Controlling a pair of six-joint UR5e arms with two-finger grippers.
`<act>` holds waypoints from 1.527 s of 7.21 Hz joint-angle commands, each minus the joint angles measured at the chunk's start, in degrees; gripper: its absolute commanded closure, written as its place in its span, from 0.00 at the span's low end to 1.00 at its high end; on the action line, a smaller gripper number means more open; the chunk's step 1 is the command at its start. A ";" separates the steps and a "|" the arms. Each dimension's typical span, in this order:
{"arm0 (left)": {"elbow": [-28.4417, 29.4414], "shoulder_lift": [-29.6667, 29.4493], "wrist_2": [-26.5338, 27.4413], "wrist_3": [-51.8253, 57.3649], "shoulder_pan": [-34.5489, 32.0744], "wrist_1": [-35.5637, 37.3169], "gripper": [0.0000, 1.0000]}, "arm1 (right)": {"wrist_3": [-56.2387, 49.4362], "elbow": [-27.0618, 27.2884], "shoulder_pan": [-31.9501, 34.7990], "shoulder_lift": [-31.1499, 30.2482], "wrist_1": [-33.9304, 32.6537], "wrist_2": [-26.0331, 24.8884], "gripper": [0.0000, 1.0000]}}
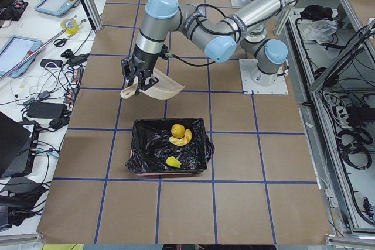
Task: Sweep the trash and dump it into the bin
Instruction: 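Lower the empty dustpan onto the table with the left gripper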
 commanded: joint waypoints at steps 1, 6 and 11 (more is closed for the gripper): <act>-0.27 -2.75 0.82 -21.15 -10.79 -3.51 1.00 | -0.20 0.00 0.00 0.08 0.00 0.10 0.00; 1.66 -16.63 1.87 -42.67 -21.89 -3.79 1.00 | -0.11 0.00 0.00 -0.01 0.00 -0.08 0.00; 0.52 -20.87 7.41 -41.03 -25.78 -4.75 1.00 | -0.02 0.00 0.00 -0.01 0.00 -0.16 0.00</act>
